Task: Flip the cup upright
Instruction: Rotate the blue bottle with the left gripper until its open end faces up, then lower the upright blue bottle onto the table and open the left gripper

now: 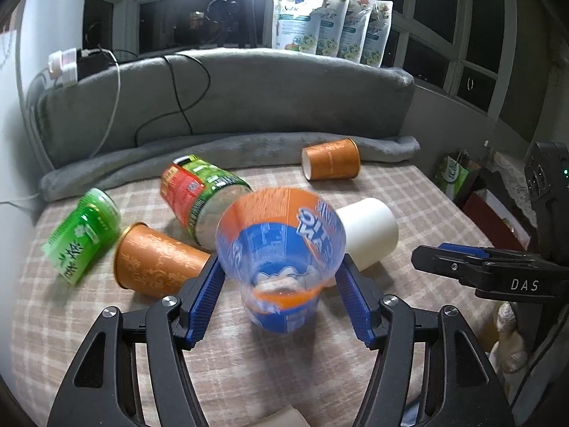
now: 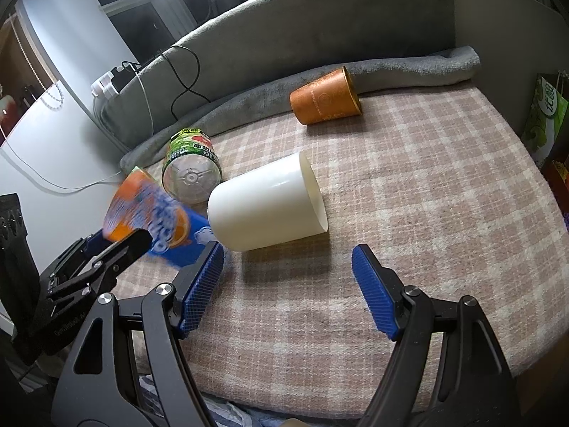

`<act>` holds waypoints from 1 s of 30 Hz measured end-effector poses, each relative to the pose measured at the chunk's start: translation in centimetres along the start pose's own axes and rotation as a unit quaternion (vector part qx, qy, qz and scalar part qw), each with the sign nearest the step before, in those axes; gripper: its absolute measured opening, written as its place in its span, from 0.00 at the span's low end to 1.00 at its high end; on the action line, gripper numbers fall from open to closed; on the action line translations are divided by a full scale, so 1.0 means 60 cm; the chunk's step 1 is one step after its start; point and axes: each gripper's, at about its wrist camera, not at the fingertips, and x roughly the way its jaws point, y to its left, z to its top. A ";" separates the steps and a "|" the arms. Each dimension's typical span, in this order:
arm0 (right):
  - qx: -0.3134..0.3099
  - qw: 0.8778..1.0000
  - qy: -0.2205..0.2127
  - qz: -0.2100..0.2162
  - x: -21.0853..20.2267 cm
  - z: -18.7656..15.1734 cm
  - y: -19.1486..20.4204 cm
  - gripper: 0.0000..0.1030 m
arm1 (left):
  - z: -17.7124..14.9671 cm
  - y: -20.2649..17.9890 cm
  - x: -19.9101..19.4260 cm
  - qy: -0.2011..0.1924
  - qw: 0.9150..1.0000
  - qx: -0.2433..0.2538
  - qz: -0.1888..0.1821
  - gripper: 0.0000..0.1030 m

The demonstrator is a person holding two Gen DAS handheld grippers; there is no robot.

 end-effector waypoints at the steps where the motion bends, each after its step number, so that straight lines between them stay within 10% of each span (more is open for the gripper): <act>1: 0.000 1.000 0.000 0.000 0.000 0.000 0.000 0.75 | -0.001 0.000 0.002 0.002 1.000 -0.002 -0.003 0.66; 30: -0.026 0.998 -0.044 -0.030 -0.020 -0.002 0.021 0.75 | -0.016 0.026 -0.014 0.011 0.999 -0.028 -0.020 0.70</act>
